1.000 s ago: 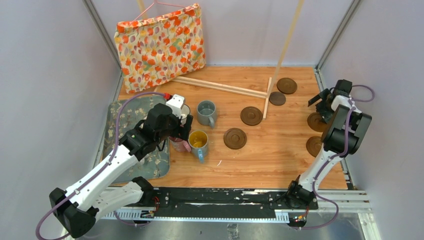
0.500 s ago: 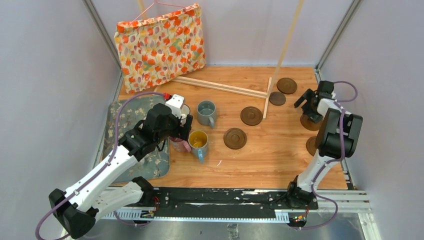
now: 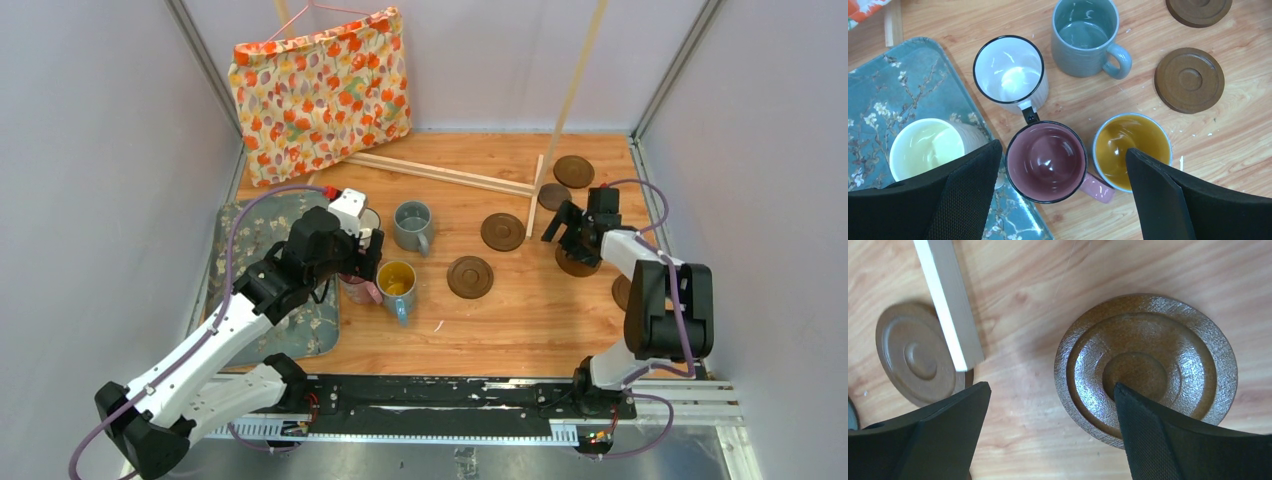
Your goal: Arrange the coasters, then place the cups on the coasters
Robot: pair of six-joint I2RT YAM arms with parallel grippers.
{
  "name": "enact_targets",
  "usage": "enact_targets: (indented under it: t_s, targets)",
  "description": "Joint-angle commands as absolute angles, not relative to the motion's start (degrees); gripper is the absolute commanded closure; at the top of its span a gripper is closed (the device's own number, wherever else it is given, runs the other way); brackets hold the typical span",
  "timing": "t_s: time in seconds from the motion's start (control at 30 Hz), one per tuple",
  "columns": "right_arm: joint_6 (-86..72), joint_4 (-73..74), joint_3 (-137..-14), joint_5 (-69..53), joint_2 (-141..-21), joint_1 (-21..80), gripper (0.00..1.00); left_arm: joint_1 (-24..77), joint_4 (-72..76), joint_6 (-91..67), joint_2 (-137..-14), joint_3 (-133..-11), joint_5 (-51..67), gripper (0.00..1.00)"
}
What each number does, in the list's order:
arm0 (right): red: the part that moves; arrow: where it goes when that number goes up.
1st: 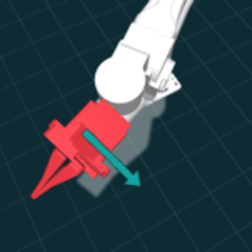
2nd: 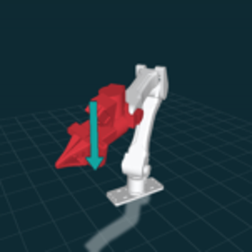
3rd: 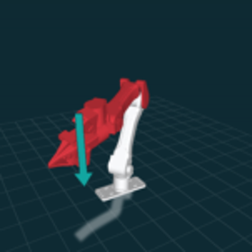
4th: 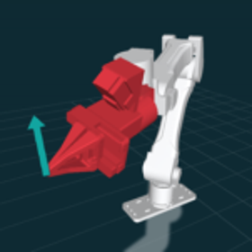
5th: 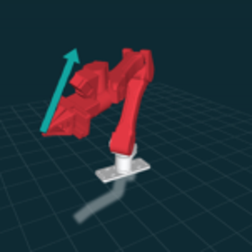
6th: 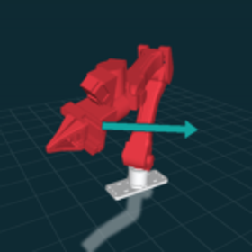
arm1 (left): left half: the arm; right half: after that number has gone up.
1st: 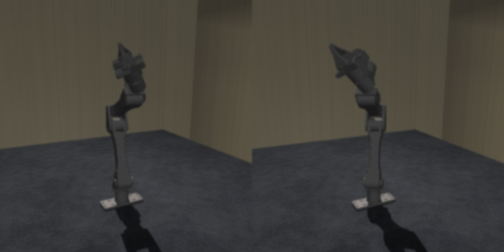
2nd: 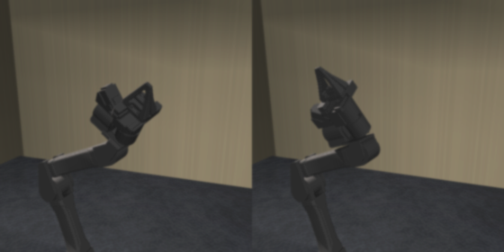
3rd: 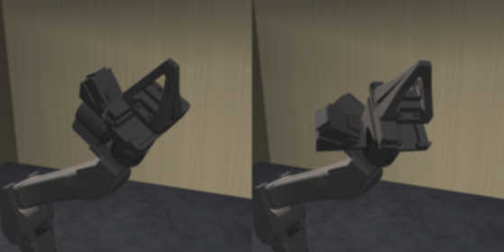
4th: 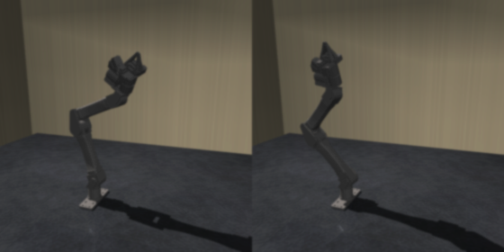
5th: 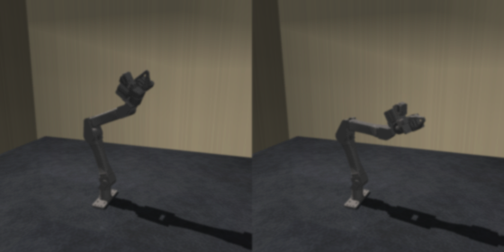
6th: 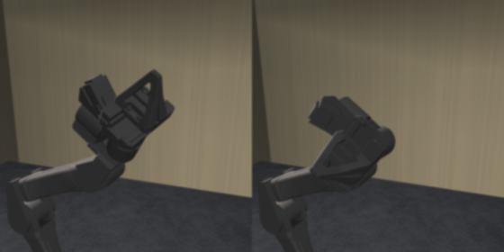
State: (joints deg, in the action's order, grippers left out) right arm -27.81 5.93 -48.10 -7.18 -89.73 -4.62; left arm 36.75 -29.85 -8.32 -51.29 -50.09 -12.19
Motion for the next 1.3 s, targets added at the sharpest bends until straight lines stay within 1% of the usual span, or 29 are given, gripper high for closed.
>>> enact_targets:
  t_s: [0.0,0.17,0.4,0.5,0.73,0.97,1.27]
  targets:
    - [-30.35,18.18,-42.81,-9.89,-89.54,-0.62,0.01,36.22,-29.84,-7.87,-50.24,-50.93,-12.05,0.00]
    - [-32.39,18.19,-41.61,-9.80,-87.47,5.36,0.02,36.21,-29.90,-8.00,-50.25,-50.74,-11.93,0.00]
    - [-38.20,18.35,-41.21,-5.72,-85.26,18.52,0.02,36.21,-30.01,-7.80,-50.23,-50.80,-12.13,0.00]
    - [-39.13,19.00,-41.80,-3.11,-85.56,22.09,0.02,36.15,-30.14,-7.82,-50.09,-50.71,-12.30,0.00]
    - [-40.17,19.49,-39.42,-2.70,-83.87,23.68,0.02,36.12,-30.25,-7.91,-49.47,-50.45,-12.39,0.00]
    - [-40.45,21.73,-38.42,2.12,-80.04,23.99,0.01,36.12,-30.23,-7.98,-49.17,-50.49,-12.17,0.00]
    - [-39.18,21.54,-41.61,3.33,-83.84,22.44,0.01,36.12,-30.27,-8.00,-48.62,-50.27,-12.22,0.00]
